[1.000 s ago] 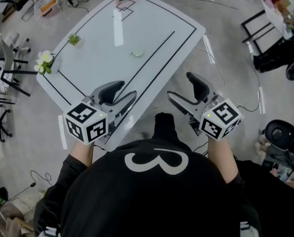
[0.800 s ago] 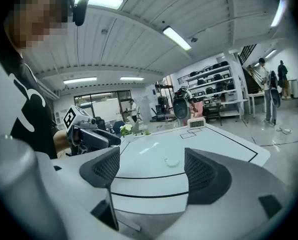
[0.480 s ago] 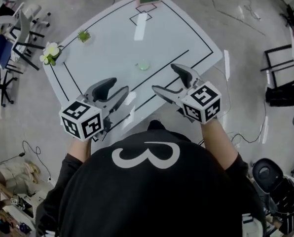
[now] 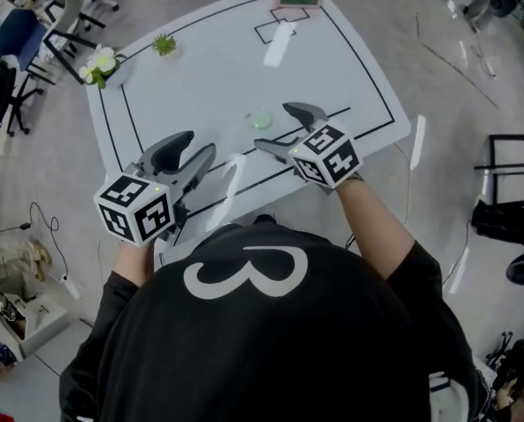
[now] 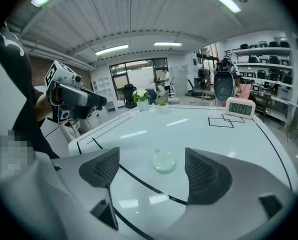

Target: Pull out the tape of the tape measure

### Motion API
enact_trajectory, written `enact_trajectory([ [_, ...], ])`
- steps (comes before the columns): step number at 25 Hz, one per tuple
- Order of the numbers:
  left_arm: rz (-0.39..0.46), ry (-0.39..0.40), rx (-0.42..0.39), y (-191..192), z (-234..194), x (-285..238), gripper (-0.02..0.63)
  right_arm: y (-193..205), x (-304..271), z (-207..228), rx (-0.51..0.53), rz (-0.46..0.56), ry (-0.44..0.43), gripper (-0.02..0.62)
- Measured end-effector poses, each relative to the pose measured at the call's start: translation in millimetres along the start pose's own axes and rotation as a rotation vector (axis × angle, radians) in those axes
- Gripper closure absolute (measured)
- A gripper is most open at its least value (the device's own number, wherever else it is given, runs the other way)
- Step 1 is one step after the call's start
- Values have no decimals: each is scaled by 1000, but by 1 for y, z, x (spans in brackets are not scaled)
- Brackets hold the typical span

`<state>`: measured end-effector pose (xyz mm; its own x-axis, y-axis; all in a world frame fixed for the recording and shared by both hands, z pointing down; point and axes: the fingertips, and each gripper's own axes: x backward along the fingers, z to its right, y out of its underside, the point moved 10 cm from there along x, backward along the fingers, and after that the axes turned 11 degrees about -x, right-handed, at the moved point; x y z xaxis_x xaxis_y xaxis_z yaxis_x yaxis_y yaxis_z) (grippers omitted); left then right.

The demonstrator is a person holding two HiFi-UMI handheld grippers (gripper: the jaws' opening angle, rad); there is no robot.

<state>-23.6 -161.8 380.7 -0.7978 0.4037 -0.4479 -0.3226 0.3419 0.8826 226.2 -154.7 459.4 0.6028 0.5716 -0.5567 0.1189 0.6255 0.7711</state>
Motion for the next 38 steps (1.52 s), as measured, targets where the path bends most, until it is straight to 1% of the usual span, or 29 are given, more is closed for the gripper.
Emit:
enact_trajectory([
  [4,-14,-34,16,9,-7,1,400,3,-24,9,15,-71,-9,199],
  [8,-26,-41,44,15,-17,3,400,4,-43,15,10,-126,7,201],
  [15,-19,-41,93,22,-35,11,400,5,-63,19,14,-176,62,207],
  [19,-16,-35,97,27,-42,15,403,8,-71,19,22,-195,87,227],
  [20,-13,-33,100,28,-43,16,403,10,-72,18,27,-200,96,240],
  [23,-13,-29,106,31,-44,18,407,11,-73,19,46,-199,124,277],
  [27,-23,-24,122,35,-47,21,413,11,-72,17,50,-188,141,293],
  [33,-19,-6,124,39,-49,27,425,14,-71,12,21,-161,172,370],
  [38,-14,22,109,40,-46,31,425,16,-72,12,16,-149,195,371],
])
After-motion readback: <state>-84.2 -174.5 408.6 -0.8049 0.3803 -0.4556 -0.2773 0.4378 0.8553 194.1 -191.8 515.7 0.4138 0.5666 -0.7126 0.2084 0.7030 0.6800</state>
